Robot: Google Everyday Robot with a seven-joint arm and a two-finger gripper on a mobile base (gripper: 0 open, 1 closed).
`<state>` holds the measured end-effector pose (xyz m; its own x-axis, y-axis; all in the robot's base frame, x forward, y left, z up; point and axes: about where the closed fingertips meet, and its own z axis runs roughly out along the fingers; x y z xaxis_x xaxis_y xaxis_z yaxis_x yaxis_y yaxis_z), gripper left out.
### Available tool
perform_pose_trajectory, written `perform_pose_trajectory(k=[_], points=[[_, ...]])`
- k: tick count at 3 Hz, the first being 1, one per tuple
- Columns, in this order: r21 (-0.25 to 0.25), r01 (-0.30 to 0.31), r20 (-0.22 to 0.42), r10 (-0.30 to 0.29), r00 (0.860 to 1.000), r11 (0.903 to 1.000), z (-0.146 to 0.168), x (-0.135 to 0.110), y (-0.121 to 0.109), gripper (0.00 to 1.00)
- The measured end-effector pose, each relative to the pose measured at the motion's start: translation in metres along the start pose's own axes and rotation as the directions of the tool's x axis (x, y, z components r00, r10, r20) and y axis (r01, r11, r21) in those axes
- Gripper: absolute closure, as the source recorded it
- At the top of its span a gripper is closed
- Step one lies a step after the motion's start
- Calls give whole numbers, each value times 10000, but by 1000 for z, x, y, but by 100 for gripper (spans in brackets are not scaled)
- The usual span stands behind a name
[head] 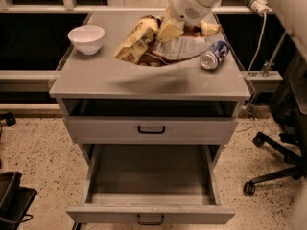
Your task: Pick brown chip bag from middle drawer and place on counter
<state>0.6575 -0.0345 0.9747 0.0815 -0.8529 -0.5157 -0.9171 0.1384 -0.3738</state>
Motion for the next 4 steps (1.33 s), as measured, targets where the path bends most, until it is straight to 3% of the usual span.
perform_pose_trajectory(k=[1,2,4], points=[[-204,-25,617,38,9981,9998,32,-7,-35,100],[-1,-61,779,61,9969,10000,29,-10,-45,81],[-18,-59,774,61,9970,10000,30,-10,-45,35]])
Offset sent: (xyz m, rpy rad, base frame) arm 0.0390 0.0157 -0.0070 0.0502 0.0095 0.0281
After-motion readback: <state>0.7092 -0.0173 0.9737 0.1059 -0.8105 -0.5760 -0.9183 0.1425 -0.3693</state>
